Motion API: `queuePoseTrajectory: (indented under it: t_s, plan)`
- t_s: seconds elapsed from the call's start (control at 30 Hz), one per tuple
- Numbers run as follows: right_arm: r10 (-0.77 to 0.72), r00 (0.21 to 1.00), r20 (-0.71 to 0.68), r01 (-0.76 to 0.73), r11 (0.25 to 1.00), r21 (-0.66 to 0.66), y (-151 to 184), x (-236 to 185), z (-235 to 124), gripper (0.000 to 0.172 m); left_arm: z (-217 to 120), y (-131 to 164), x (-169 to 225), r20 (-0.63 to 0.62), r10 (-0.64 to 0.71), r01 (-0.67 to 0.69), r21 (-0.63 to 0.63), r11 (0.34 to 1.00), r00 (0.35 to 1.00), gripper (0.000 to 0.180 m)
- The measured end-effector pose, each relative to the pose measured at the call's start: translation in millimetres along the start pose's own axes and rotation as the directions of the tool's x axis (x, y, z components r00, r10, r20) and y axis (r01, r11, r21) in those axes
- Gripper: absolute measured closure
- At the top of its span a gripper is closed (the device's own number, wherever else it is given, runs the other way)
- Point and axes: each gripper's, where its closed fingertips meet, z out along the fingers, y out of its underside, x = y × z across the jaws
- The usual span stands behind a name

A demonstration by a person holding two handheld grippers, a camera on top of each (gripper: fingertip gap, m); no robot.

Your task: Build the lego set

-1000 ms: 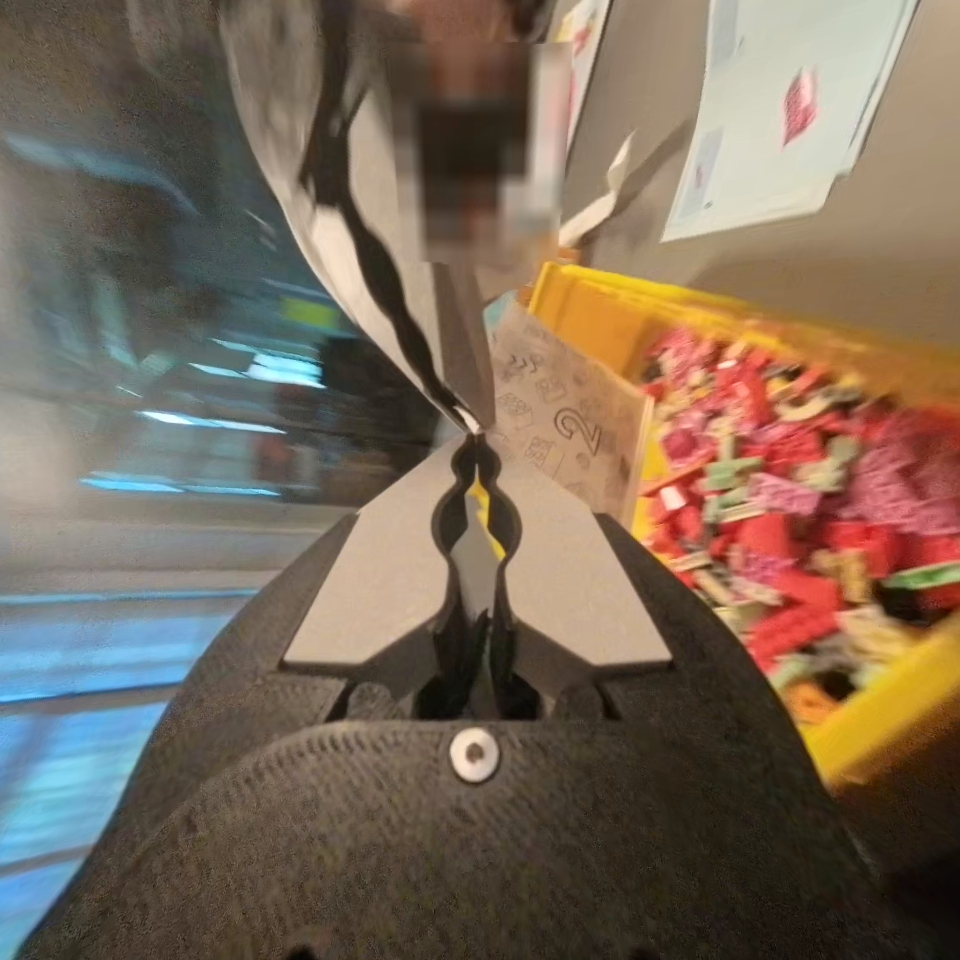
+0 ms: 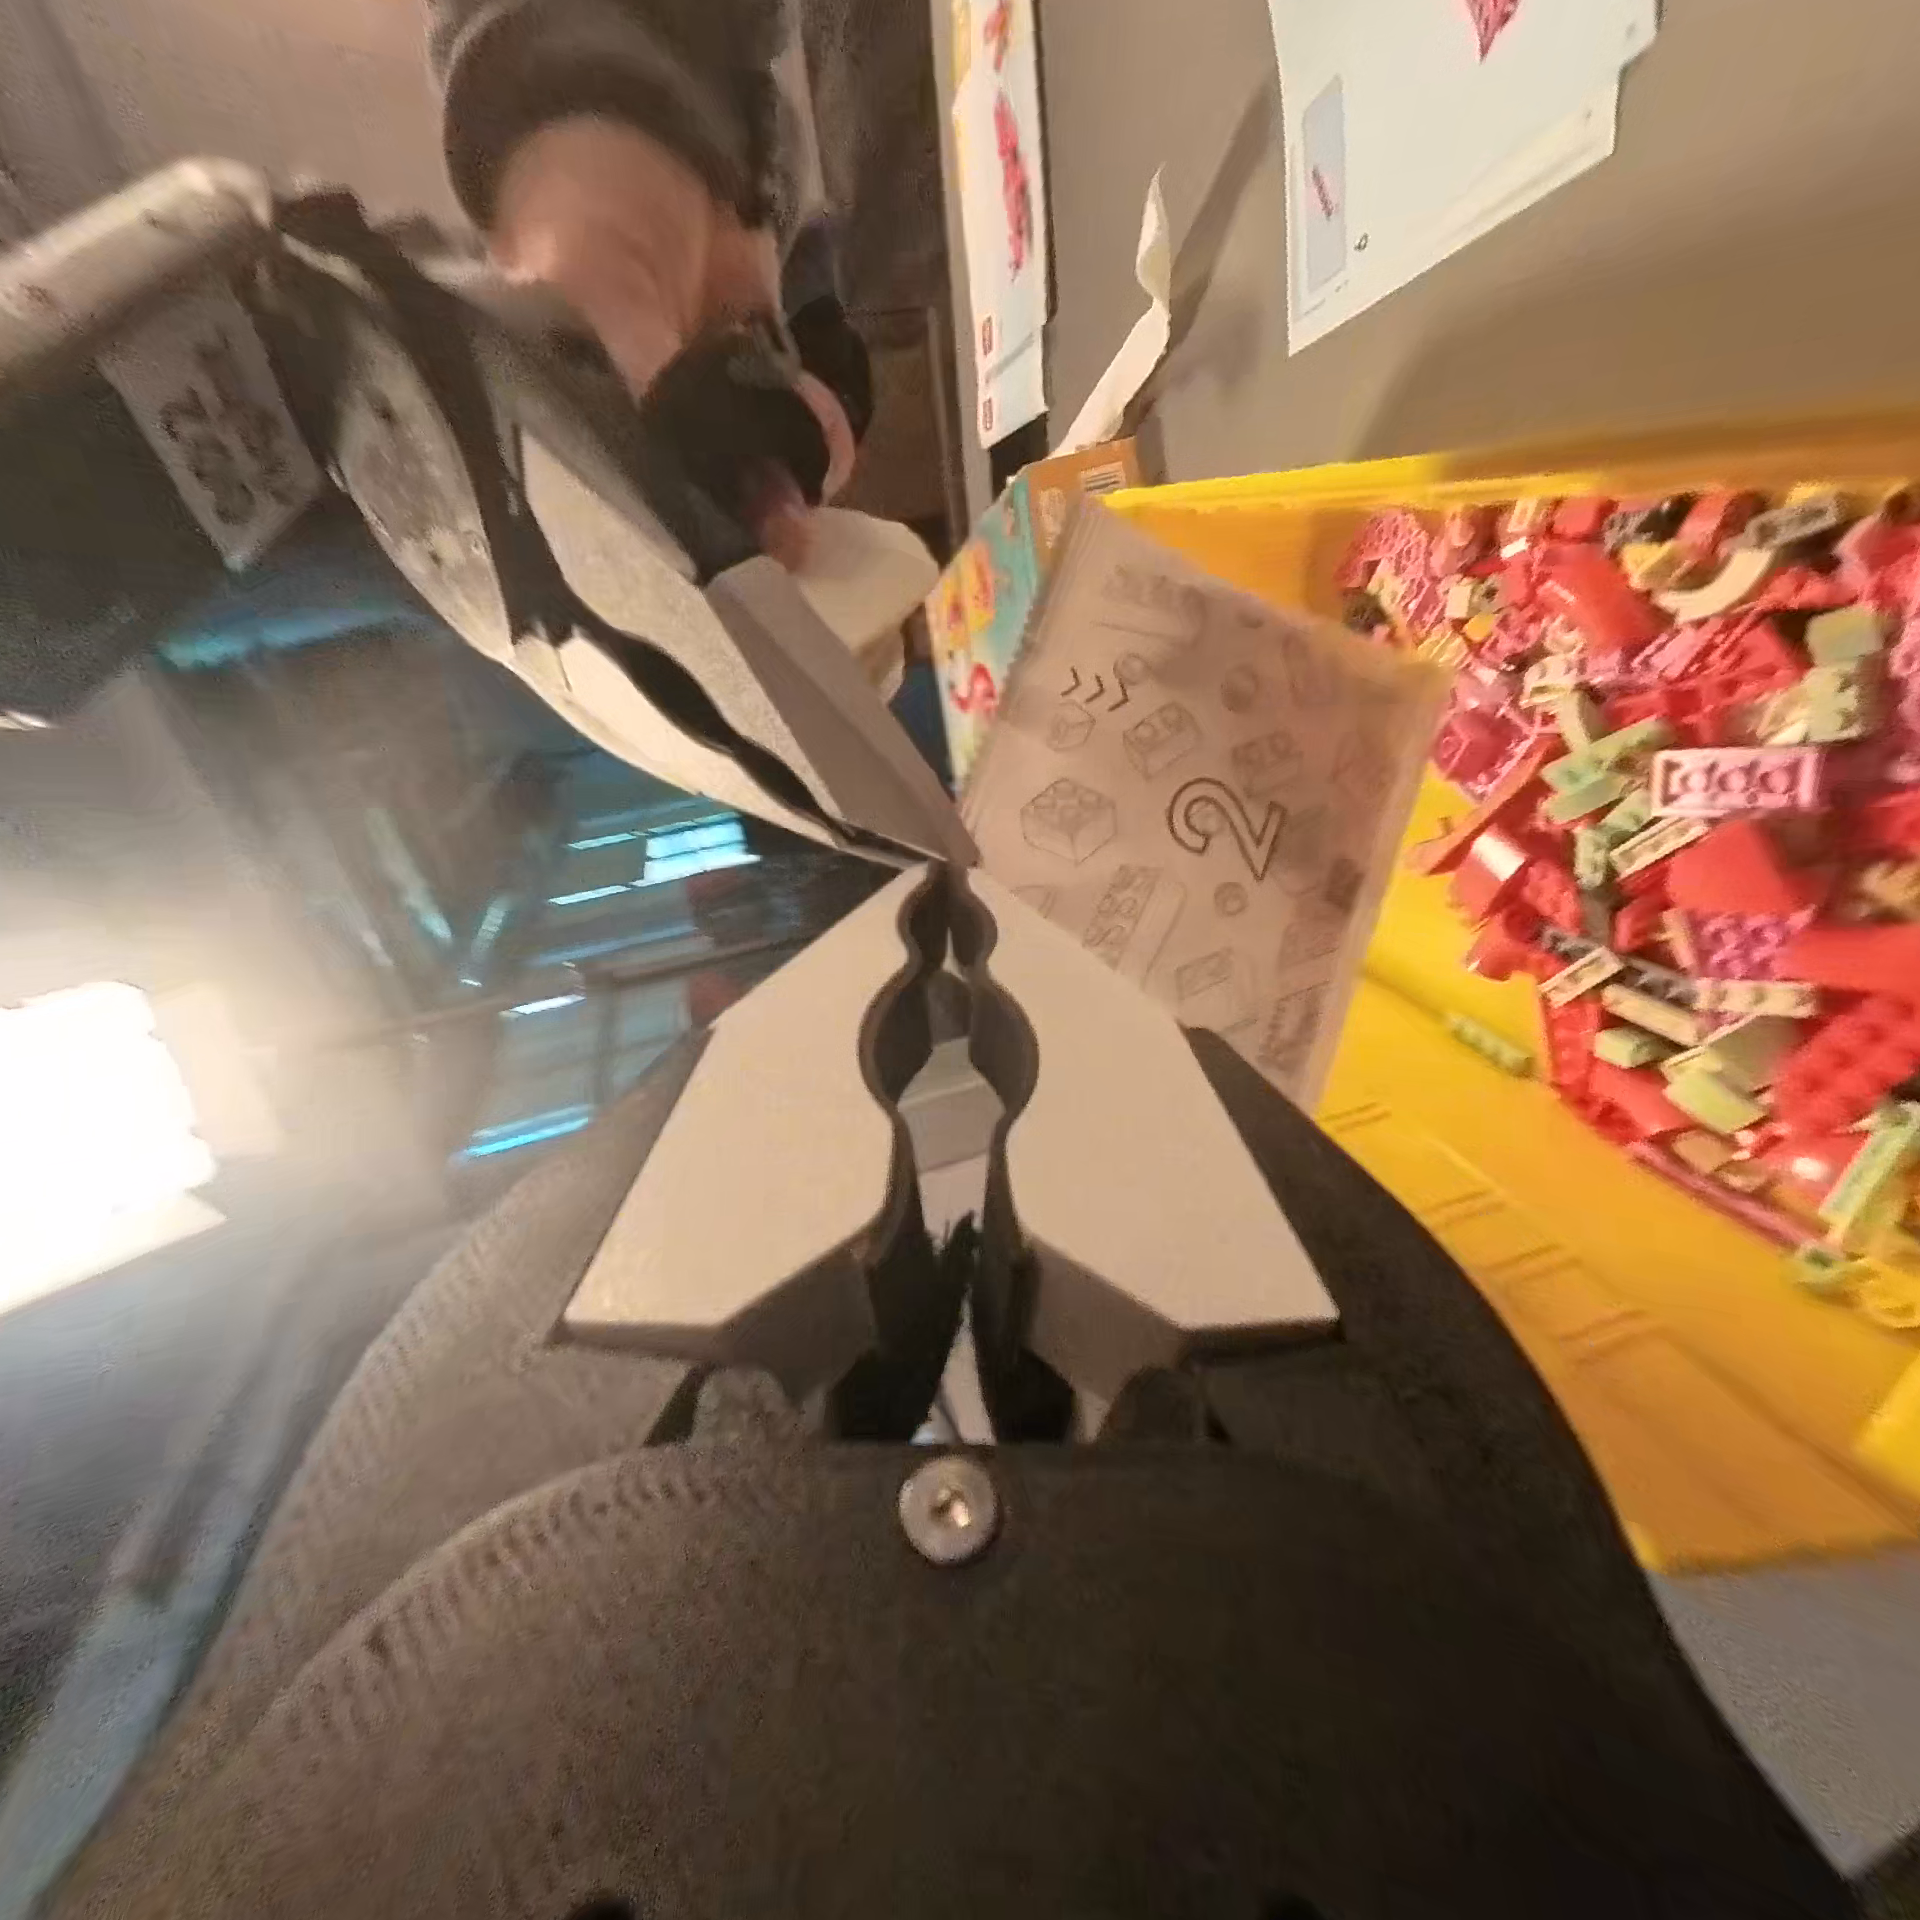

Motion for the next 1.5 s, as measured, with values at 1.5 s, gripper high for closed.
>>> queuePoseTrajectory:
  t_s: [1.5]
  plan:
    - [0.199, 0.964, -0.179, -0.168, 0.97, 0.177, 15, 37, -52, 0.172, -26, 38, 30, 0.206, -0.322, 0.321, 0.038, 0.946, 0.924, 0.18]
